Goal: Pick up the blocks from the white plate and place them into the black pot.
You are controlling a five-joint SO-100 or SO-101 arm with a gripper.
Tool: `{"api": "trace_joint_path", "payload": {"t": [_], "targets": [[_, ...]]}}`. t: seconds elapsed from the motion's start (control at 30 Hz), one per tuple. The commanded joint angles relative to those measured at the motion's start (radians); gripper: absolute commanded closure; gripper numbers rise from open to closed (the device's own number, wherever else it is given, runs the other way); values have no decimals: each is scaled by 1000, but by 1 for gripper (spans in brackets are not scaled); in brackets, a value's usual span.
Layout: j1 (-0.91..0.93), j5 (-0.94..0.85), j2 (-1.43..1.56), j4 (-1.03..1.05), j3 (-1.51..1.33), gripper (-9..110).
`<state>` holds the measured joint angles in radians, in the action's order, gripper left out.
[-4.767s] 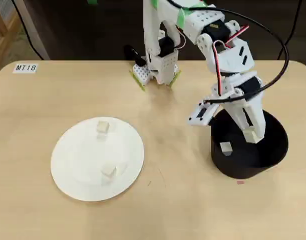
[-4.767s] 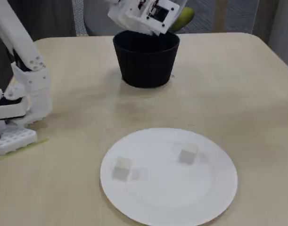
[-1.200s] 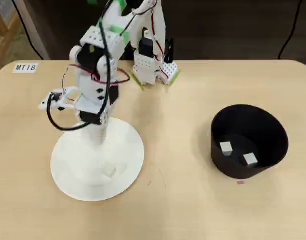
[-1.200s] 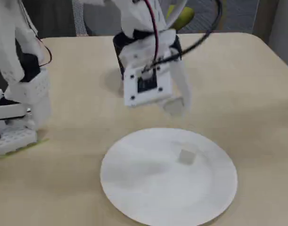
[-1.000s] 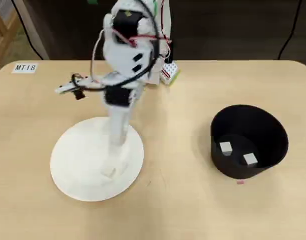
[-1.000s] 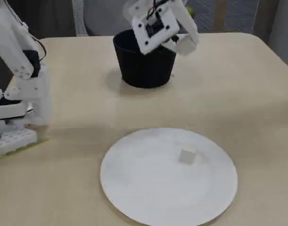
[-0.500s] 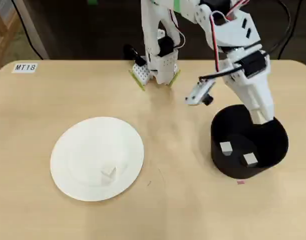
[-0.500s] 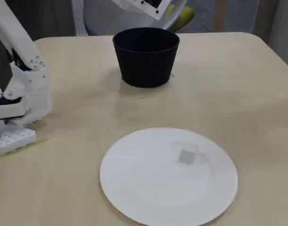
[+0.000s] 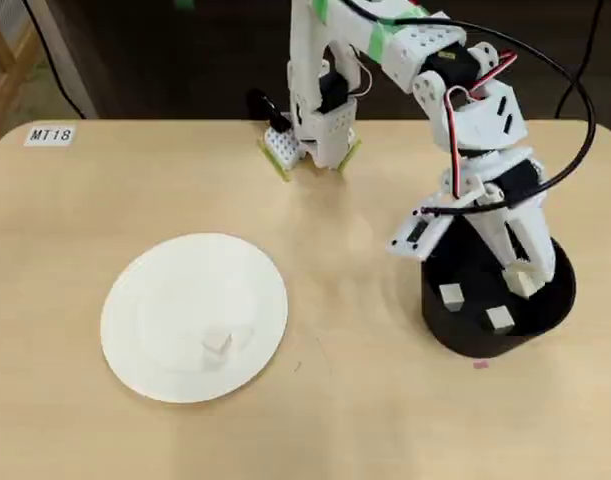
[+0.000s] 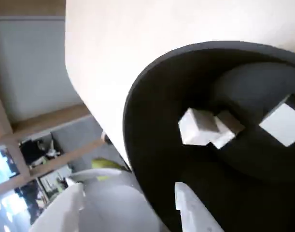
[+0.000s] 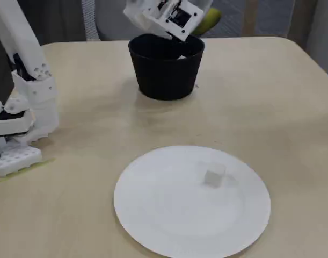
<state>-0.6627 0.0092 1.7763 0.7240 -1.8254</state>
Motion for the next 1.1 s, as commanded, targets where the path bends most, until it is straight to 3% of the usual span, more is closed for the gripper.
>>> {"api": "trace_joint_path", "payload": {"t": [0.0,0.1,0.23,0.53,0.87,1.07], "targets": [[44,11,41,43,5,79],[135,44,109,172,5,104],[330,3,264,380,-12,104],[799,-184,515,471,-149,104],[919,-133,225,298,-117,104],[966,-89,-2,334,69,104]]}}
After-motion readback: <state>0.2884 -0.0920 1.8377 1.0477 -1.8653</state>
